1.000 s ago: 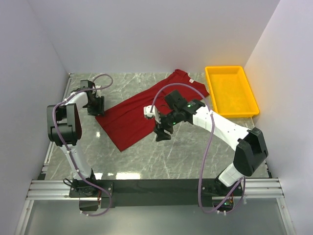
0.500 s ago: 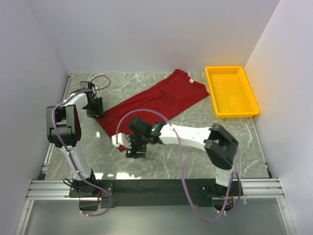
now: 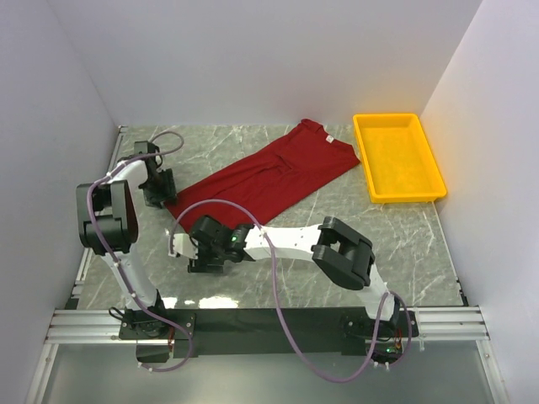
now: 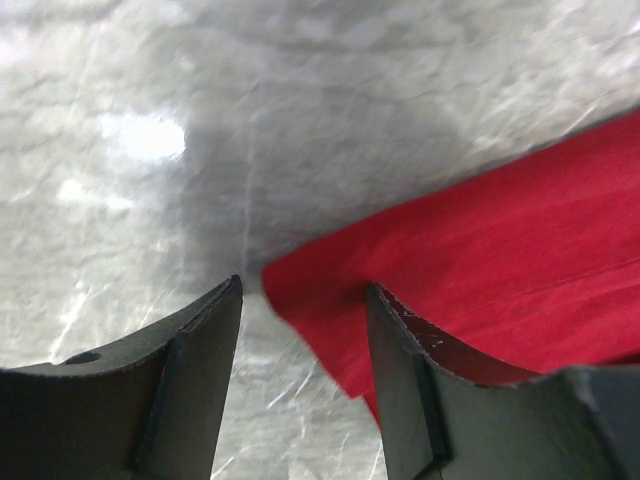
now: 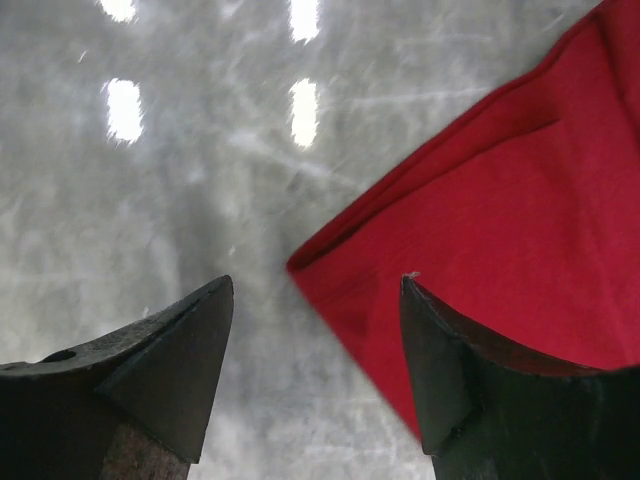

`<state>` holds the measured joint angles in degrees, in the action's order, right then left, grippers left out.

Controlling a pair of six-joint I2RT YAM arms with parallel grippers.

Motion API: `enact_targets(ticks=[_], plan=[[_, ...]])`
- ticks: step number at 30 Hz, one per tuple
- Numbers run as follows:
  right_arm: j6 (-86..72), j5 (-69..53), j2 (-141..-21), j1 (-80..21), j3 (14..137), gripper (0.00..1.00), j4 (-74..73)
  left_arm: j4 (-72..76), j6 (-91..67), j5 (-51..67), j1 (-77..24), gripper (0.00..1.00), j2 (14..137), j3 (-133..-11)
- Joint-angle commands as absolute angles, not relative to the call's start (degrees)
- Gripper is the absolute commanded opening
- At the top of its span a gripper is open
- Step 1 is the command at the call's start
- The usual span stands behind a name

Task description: Fold and stack the t-shirts

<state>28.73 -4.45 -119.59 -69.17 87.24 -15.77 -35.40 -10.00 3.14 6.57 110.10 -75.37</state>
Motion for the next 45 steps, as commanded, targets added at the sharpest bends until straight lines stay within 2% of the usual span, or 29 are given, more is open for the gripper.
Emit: enact_targets(ticks=[1,16,28,33,40,45], plan=[[27.6,-1.58,-121.72,-69.61,91.49,0.73,-13.35,-37.62,-11.51,2.81,7.99,0.58,105.91,-75.15],[25.93,-0.09,-127.44,-69.52,95.89,0.63,-18.72,-37.62,-14.24,7.55,12.04,0.57,102.57,-73.48],[24.7,-0.53,-126.3,-69.0,93.08,0.62,-20.47,-37.62,-14.68,10.02,12.31,0.55,103.53,-72.95],[24.35,-1.14,-125.69,-68.47,92.11,0.6,-20.66,-37.53,-14.77,10.2,12.31,0.53,105.38,-73.56],[24.0,-2.11,-124.28,-67.85,90.88,0.59,-20.57,-36.91,-15.47,10.81,12.39,0.45,108.1,-74.71],[24.17,-4.3,-123.14,-67.06,90.18,0.59,-20.57,-35.51,-15.99,11.25,12.31,0.45,109.77,-73.13]])
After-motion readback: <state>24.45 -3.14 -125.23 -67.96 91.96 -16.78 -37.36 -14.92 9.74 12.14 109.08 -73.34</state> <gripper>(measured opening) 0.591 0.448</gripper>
